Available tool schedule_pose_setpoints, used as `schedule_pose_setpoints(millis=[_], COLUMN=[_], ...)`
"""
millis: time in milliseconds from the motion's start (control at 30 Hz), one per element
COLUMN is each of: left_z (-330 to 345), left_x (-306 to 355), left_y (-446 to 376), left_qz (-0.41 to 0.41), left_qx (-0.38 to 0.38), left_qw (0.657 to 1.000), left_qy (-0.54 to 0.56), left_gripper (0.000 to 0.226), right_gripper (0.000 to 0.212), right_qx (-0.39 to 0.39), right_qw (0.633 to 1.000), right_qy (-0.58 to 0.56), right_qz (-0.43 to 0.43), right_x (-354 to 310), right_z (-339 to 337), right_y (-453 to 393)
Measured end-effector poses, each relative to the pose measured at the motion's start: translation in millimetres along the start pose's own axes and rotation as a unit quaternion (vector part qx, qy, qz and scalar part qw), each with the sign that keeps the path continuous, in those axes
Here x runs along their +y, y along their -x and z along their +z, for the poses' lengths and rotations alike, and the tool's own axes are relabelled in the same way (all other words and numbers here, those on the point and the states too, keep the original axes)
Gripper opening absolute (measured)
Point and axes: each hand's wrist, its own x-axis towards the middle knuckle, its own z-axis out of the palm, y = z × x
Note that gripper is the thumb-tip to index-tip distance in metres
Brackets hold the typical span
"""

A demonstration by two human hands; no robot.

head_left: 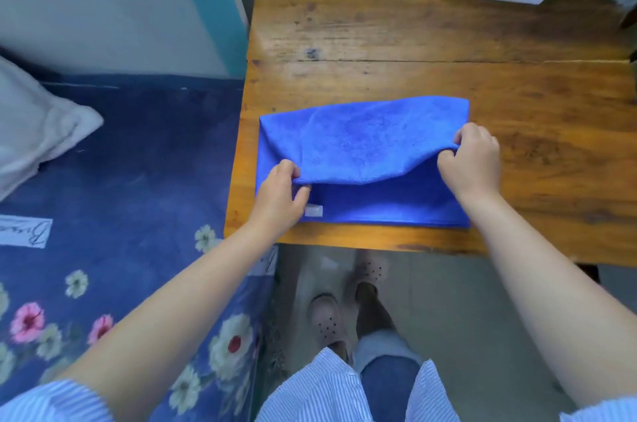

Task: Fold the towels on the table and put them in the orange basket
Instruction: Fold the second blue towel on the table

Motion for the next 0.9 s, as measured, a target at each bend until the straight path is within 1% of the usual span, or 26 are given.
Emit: schedule_pose_setpoints(millis=[133,200,333,400,500,567,667,700,733,767,800,900], left_z=[2,4,11,14,19,21,18,17,16,15,13,14], left_x=[-17,-22,-22,-17,-11,-8,-9,-12,-17,-22,-27,-40], left_y=[19,22,13,7,0,-3,-6,-5,-2,1,4,7], left_qz=[0.09,0.09,0.058,0.037,0.013,0.004,-0.022,-0.004,0.038,0.079,0.101,0.131], left_qx=[-0.074,-0.077,-0.008,0.022,0.05,0.068,0.067,0.074,0.078,0.074,0.074,0.06], left_qw=[0.99,0.987,0.987,0.983,0.977,0.973,0.968,0.965,0.959,0.945,0.929,0.916], left_qy=[-0.075,-0.112,-0.152,-0.178,-0.208,-0.222,-0.241,-0.25,-0.27,-0.308,-0.347,-0.373], left_gripper=[0.049,0.055,0.047,0.047,0.045,0.04,0.035,0.033,0.032,0.035,0.04,0.043], right_gripper=[0.013,0.012,0.01,0.011,0.013,0.012,0.015,0.016,0.017,0.017,0.016,0.017], right_qx=[0.006,0.016,0.035,0.046,0.054,0.055,0.051,0.046,0.04,0.039,0.047,0.067], right_qw=[1.0,1.0,0.999,0.999,0.998,0.998,0.998,0.998,0.998,0.998,0.998,0.989], right_qy=[0.002,0.005,0.016,0.019,0.021,0.017,0.026,0.03,0.035,0.04,0.045,0.094], right_qz=[0.017,0.017,-0.002,-0.012,-0.014,-0.012,-0.022,-0.021,-0.02,-0.02,-0.027,-0.088], right_x=[7,8,10,12,16,18,23,26,30,34,39,52], right_z=[-7,-11,-19,-21,-23,-22,-17,-15,-11,-6,-1,18], right_y=[18,20,18,18,21,25,35,39,44,49,54,69])
